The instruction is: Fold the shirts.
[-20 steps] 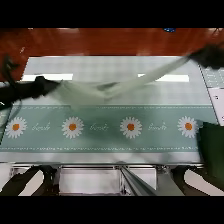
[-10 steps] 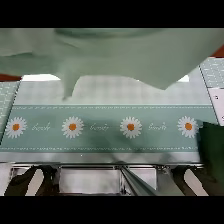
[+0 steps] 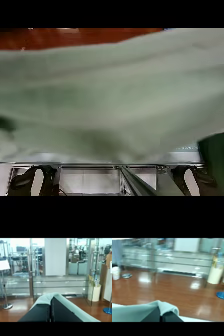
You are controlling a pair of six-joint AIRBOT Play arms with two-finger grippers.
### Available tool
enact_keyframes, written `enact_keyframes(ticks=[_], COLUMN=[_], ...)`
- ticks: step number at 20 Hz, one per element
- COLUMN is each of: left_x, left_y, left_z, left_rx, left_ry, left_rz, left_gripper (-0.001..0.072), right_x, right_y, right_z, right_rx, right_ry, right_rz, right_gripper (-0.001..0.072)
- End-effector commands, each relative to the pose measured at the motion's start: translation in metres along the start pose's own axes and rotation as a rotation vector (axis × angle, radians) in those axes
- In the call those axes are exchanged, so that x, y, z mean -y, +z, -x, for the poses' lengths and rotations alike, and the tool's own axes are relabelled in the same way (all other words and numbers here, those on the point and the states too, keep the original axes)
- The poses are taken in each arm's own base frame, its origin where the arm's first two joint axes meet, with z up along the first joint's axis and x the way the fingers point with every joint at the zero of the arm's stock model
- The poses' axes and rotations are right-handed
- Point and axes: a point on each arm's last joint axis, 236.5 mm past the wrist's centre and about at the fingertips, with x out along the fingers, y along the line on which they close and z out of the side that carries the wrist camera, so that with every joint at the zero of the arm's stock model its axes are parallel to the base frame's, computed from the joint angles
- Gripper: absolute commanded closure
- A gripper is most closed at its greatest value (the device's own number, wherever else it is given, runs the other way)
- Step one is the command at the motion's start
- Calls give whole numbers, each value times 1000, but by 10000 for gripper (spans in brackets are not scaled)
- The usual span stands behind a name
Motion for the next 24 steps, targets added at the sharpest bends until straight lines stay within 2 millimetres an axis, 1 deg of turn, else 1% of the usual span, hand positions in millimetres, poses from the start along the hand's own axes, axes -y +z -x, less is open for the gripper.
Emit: enact_keyframes(ticks=[1,2,4,5,6,9,10,12,14,15,17,19,20,21,22,23,24], left_x=[-6,-9,-12,-12,-10,-6,-4,1,6,11,19,26,29,30,29,29,28], left_y=[-23,-38,-83,-111,-139,-242,-272,-329,-390,-416,-465,-513,-536,-555,-570,-582,-589], left_z=[22,21,9,-2,-13,-44,-56,-85,-119,-135,-176,-211,-226,-242,-257,-272,-286], left_rx=[-72,-124,-265,-339,-410,-648,-704,-778,-851,-892,-938,-1009,-1051,-1073,-1083,-1090,-1090], left_ry=[33,44,44,28,5,-46,-65,-110,-130,-136,-133,-123,-122,-115,-101,-82,-63], left_rz=[16,40,110,161,200,353,410,513,596,605,594,604,610,618,633,664,698], left_gripper=[689,689,689,689,689,689,689,689,689,689,689,689,689,689,689,689,689], right_x=[9,12,20,25,29,47,54,70,82,85,95,109,115,121,125,130,133], right_y=[-29,-43,-61,-70,-85,-143,-163,-210,-258,-274,-303,-339,-357,-373,-386,-396,-402], right_z=[24,22,9,-1,-16,-67,-85,-123,-162,-183,-231,-271,-287,-304,-319,-334,-348], right_rx=[-64,-113,-171,-198,-238,-386,-428,-532,-639,-670,-685,-706,-725,-736,-752,-761,-764], right_ry=[-72,-72,-79,-77,-65,-33,-25,-8,26,55,97,96,93,98,102,109,120], right_rz=[-32,-43,-72,-92,-125,-227,-260,-315,-384,-415,-518,-625,-665,-701,-739,-772,-801], right_gripper=[680,680,680,680,680,681,681,680,680,680,680,681,681,681,681,681,681])
